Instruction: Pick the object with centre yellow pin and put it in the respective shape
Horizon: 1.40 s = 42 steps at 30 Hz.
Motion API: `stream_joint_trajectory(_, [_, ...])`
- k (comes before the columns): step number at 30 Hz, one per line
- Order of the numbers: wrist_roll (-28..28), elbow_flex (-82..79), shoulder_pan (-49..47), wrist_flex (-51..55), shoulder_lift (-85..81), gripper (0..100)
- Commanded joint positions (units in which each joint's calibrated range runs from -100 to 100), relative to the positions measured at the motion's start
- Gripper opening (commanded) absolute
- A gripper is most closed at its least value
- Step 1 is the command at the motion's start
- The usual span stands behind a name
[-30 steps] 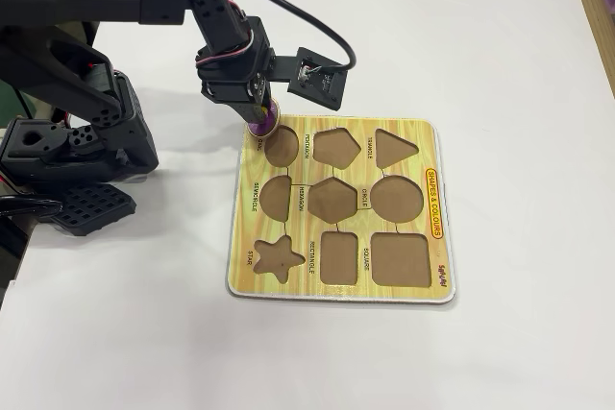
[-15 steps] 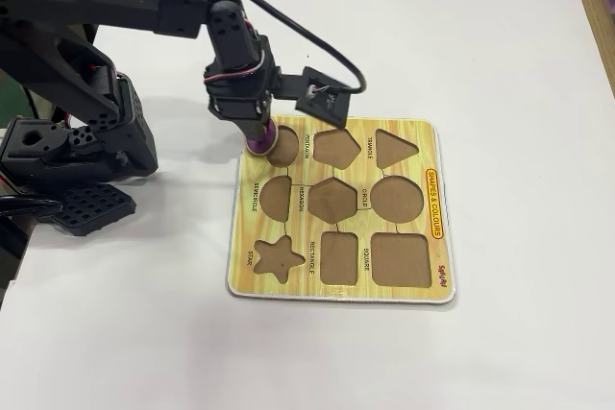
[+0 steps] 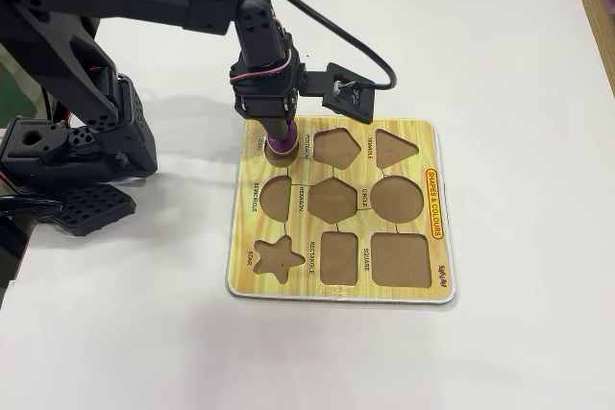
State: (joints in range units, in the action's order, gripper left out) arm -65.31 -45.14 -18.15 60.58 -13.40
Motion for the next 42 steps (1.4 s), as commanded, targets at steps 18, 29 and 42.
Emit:
stream_joint_trajectory(18, [0.2,0.4,0.3,-2.1,0.0,1])
stream_joint_trajectory(29, [0.3,0.2,3.1,-2.2,-0.2,1])
stream_joint_trajectory(42, [0.3,0.3,4.6,-2.2,0.0,1])
